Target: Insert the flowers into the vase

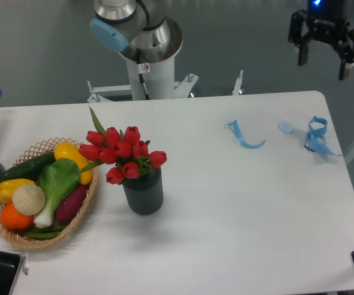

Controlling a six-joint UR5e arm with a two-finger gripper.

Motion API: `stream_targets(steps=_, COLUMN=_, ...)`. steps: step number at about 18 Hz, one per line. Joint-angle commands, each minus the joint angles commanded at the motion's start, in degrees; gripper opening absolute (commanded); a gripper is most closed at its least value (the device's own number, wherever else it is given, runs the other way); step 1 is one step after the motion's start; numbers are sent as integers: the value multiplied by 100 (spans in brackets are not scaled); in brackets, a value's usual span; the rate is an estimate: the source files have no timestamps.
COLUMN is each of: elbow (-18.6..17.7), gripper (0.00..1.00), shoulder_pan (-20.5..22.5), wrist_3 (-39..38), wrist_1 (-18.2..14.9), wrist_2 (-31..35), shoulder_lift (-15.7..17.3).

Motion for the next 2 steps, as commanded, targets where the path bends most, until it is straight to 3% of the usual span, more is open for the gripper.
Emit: stream_targets(steps=2, elbow=-27, gripper=100, shoulder_pan=0, wrist_3=-26, wrist_1=0, wrist_2=-9, shoulder_lift=0)
